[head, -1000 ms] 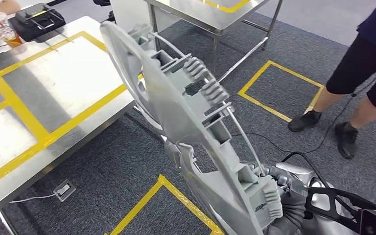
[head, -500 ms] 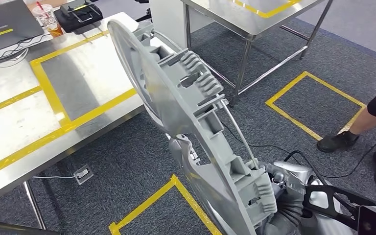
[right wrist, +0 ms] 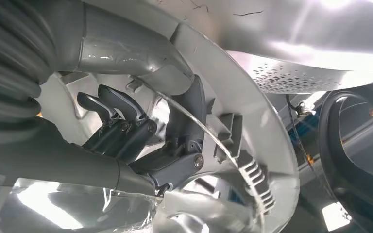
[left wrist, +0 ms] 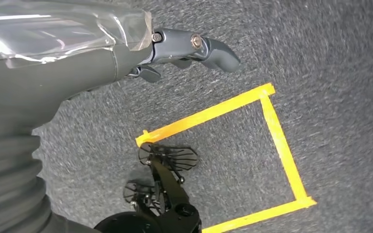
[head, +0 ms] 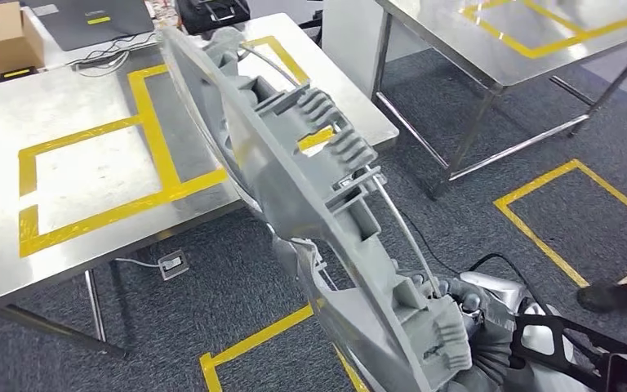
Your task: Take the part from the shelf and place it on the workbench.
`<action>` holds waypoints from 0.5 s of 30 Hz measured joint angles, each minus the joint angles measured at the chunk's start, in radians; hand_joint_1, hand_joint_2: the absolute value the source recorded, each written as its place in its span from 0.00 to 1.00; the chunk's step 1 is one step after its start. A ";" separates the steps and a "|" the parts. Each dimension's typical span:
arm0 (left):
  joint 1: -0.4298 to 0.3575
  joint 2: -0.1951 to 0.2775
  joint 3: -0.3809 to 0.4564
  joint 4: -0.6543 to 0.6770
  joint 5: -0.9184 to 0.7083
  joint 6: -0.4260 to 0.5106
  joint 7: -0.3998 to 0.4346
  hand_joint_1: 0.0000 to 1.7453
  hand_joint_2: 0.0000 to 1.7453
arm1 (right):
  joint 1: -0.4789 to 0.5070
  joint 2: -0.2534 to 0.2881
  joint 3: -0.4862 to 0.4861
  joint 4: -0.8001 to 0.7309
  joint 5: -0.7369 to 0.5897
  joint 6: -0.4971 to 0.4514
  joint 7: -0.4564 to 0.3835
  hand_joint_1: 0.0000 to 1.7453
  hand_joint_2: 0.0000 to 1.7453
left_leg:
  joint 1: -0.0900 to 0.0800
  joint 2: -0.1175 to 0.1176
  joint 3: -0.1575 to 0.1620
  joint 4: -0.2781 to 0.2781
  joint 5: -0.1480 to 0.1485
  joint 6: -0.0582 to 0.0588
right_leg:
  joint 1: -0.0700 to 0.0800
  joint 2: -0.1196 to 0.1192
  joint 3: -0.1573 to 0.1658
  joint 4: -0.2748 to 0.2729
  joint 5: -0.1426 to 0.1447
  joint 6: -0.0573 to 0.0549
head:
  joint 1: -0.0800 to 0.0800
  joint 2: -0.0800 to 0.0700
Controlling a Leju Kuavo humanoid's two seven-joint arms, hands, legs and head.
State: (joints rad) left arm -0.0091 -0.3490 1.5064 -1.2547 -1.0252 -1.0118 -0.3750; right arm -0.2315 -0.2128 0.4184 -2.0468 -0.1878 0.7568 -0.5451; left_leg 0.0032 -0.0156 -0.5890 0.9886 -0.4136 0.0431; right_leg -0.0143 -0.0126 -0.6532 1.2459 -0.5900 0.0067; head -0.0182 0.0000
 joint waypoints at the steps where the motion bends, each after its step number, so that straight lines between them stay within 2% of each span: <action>1: 0.000 -0.001 0.000 0.000 0.000 -0.001 0.000 0.00 1.00 | 0.002 -0.001 0.000 0.000 0.000 0.000 0.000 1.00 1.00 | 0.001 -0.017 0.000 0.000 -0.001 0.000 | -0.002 0.006 -0.031 0.046 -0.009 0.004 | 0.001 0.000; 2: 0.000 -0.002 0.000 0.000 -0.001 -0.002 0.000 0.00 1.00 | 0.004 -0.001 0.000 0.000 0.000 0.000 0.001 1.00 1.00 | 0.002 -0.035 0.001 0.001 -0.001 -0.001 | -0.005 0.008 -0.046 0.056 -0.001 0.012 | 0.001 0.000; 3: 0.001 -0.003 0.000 0.000 -0.001 -0.002 0.000 0.00 1.00 | 0.006 -0.002 0.000 0.000 0.001 0.000 0.001 1.00 1.00 | 0.003 -0.052 0.003 0.002 -0.003 -0.003 | -0.008 0.010 -0.039 0.024 0.022 0.023 | 0.001 0.000; 5: 0.003 -0.004 0.000 0.000 -0.001 -0.002 0.000 0.00 1.00 | 0.008 -0.003 0.000 -0.001 0.001 0.000 0.001 1.00 1.00 | 0.007 -0.084 0.003 0.009 -0.009 -0.012 | -0.018 0.033 0.015 -0.117 0.091 0.044 | 0.001 0.000; 6: 0.004 -0.004 0.000 -0.001 -0.001 -0.002 0.000 0.00 1.00 | 0.008 -0.003 0.000 -0.001 0.001 0.000 0.001 1.00 1.00 | 0.007 -0.098 0.001 0.016 -0.014 -0.019 | -0.021 0.044 0.041 -0.175 0.116 0.044 | 0.001 0.000; 7: 0.006 -0.004 0.000 -0.002 -0.001 -0.002 0.000 0.00 1.00 | 0.007 -0.002 0.000 -0.002 0.001 0.000 0.001 1.00 1.00 | 0.007 -0.108 -0.002 0.021 -0.018 -0.026 | -0.021 0.053 0.058 -0.212 0.131 0.040 | 0.001 0.000; 8: 0.009 -0.004 0.000 -0.003 -0.001 -0.003 -0.001 0.00 1.00 | 0.008 -0.002 0.000 -0.002 0.000 0.000 0.001 1.00 1.00 | 0.007 -0.116 -0.006 0.024 -0.021 -0.032 | -0.019 0.055 0.063 -0.222 0.135 0.031 | 0.001 0.000; 10: 0.016 -0.005 0.001 -0.006 -0.003 -0.003 -0.002 0.00 1.00 | 0.008 -0.001 0.000 -0.003 0.000 0.000 0.004 1.00 1.00 | 0.011 -0.122 -0.011 0.025 -0.023 -0.040 | -0.015 0.039 0.066 -0.223 0.136 0.014 | 0.001 0.000; 11: 0.018 -0.005 0.001 -0.007 -0.005 -0.003 -0.003 0.00 1.00 | 0.008 -0.001 0.001 -0.003 0.000 0.000 0.006 1.00 1.00 | 0.012 -0.109 -0.016 0.034 -0.029 -0.044 | -0.016 0.031 0.068 -0.224 0.135 0.007 | -0.001 0.000; 12: 0.019 -0.005 0.001 -0.008 -0.007 -0.004 -0.005 0.00 1.00 | 0.007 0.000 0.001 -0.004 -0.001 0.000 0.008 1.00 1.00 | 0.012 -0.083 -0.030 0.060 -0.044 -0.049 | -0.018 0.022 0.071 -0.225 0.134 -0.001 | -0.003 0.000; 14: 0.015 -0.005 0.000 -0.008 -0.010 -0.004 -0.008 0.00 1.00 | 0.007 0.000 0.000 -0.006 -0.003 0.000 0.010 1.00 1.00 | 0.011 -0.020 -0.088 0.174 -0.098 -0.056 | -0.016 0.002 0.075 -0.226 0.130 -0.013 | -0.009 0.000; 15: 0.013 -0.004 0.000 -0.008 -0.010 -0.004 -0.009 0.00 1.00 | 0.007 0.000 0.000 -0.007 -0.005 0.000 0.011 1.00 1.00 | 0.012 -0.002 -0.127 0.246 -0.126 -0.058 | -0.013 -0.010 0.076 -0.226 0.128 -0.017 | -0.010 0.000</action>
State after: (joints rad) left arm 0.0043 -0.3534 1.5068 -1.2629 -1.0356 -1.0155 -0.3836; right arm -0.2241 -0.2124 0.4189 -2.0537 -0.1926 0.7565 -0.5338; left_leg 0.0154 -0.0175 -0.7156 1.2346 -0.5395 -0.0149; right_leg -0.0269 -0.0224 -0.5773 1.0203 -0.4622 -0.0098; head -0.0280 0.0000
